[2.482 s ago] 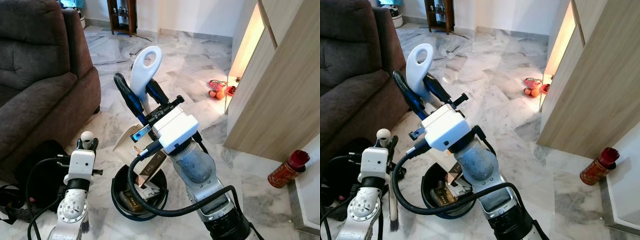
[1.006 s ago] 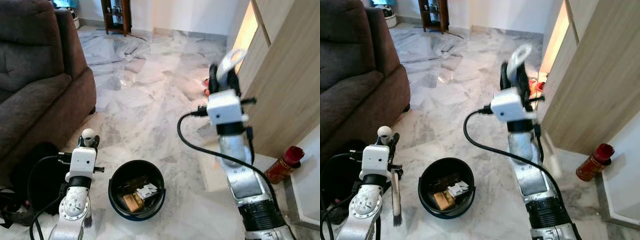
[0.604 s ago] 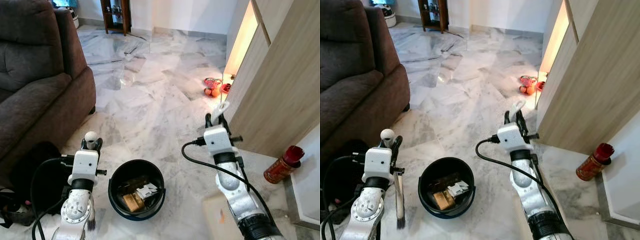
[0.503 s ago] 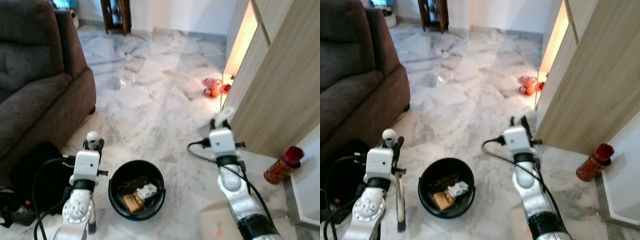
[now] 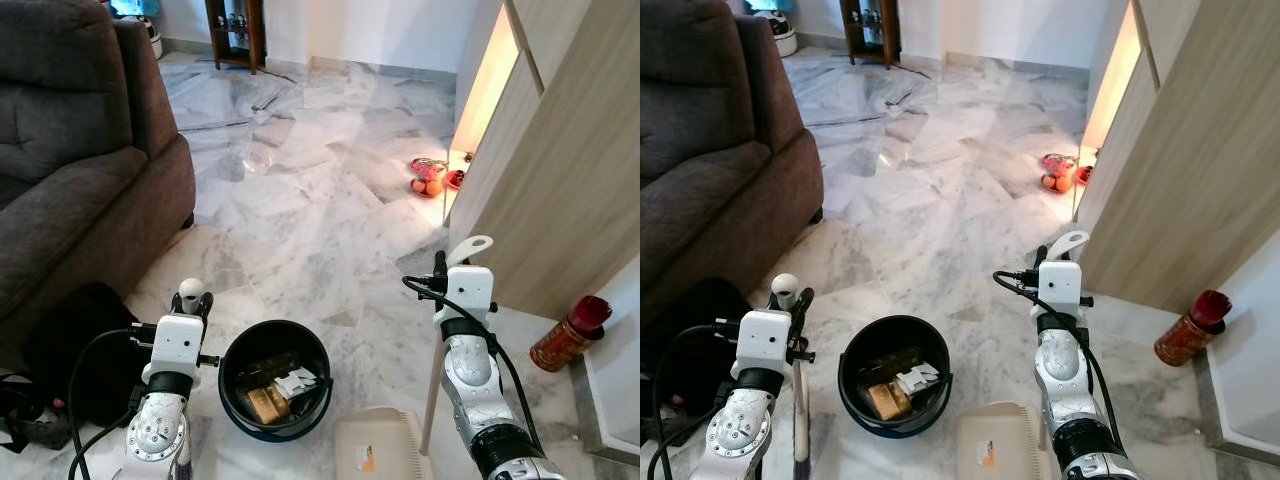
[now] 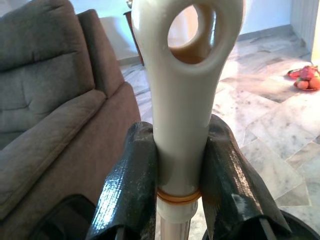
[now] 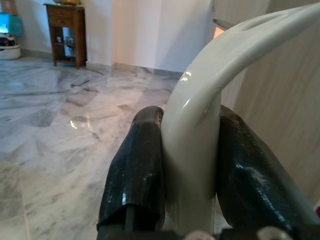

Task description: Sweep floor

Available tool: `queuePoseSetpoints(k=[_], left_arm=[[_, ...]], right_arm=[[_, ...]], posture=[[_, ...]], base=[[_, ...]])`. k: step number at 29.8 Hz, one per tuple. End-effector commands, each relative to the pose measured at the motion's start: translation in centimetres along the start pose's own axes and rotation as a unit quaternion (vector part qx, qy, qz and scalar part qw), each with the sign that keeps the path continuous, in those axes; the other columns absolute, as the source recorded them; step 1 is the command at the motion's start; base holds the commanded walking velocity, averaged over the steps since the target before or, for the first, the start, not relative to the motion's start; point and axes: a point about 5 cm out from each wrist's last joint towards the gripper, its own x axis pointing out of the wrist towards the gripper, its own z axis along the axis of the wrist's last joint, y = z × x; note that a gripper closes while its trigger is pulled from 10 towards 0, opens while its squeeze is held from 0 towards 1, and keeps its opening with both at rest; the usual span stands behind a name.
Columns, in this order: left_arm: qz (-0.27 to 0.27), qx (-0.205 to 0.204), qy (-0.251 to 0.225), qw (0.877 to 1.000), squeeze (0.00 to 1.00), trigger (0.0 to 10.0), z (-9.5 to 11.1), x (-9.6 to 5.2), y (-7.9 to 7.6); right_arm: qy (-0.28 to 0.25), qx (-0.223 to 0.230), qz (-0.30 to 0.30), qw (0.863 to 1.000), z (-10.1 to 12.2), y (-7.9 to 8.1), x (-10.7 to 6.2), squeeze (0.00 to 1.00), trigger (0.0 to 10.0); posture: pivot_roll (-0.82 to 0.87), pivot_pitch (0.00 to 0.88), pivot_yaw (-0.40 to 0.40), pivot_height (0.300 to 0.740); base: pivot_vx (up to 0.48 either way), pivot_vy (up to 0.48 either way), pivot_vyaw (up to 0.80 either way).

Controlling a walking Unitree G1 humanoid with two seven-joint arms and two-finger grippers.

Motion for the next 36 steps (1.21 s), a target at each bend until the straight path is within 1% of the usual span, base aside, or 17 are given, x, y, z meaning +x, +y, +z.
queuePoseSetpoints(k=[1,8,16,19,31,33,36], left_arm=[[0.004,0.002,-0.011,1.000,0.00,10.0,0.2,0.0,0.3],[0.001,0.004,-0.008,1.000,0.00,10.0,0.1,0.0,0.2],[0.006,0.010,-0.014,1.000,0.00,10.0,0.3,0.1,1.1],[0.007,0.012,-0.016,1.000,0.00,10.0,0.3,0.1,1.2],[0.004,0.012,-0.022,1.000,0.00,10.0,0.6,0.4,1.1],[0.004,0.011,-0.023,1.000,0.00,10.0,0.6,0.5,1.0],[0.005,0.007,-0.025,1.000,0.00,10.0,0.8,0.6,0.8]], right_arm=[[-0.015,0.003,-0.003,1.000,0.6,-0.3,0.5,0.00,10.0],[-0.008,0.010,-0.013,1.000,0.2,-0.7,0.5,0.00,10.0],[-0.007,0.016,-0.013,1.000,-0.1,-0.4,0.2,0.00,10.0],[-0.005,0.016,-0.010,1.000,-0.2,-0.3,0.2,0.00,10.0],[-0.002,0.026,0.003,1.000,-0.3,0.1,0.2,0.00,10.0],[-0.001,0.025,0.007,1.000,-0.3,0.0,0.2,0.00,10.0],[-0.002,0.024,0.009,1.000,-0.2,-0.2,0.3,0.00,10.0]], posture=[[0.17,0.002,-0.041,0.740],[0.17,0.000,-0.040,0.740],[0.17,0.000,-0.031,0.740],[0.17,0.000,-0.030,0.740],[0.17,0.000,-0.028,0.740],[0.16,0.013,-0.032,0.740],[0.15,0.017,-0.034,0.740]], base=[[0.000,0.000,0.00],[0.000,0.000,0.00],[0.000,0.000,0.00],[0.000,0.000,0.00],[0.000,0.000,0.00],[0.000,0.000,0.00],[-0.252,0.000,0.00]])
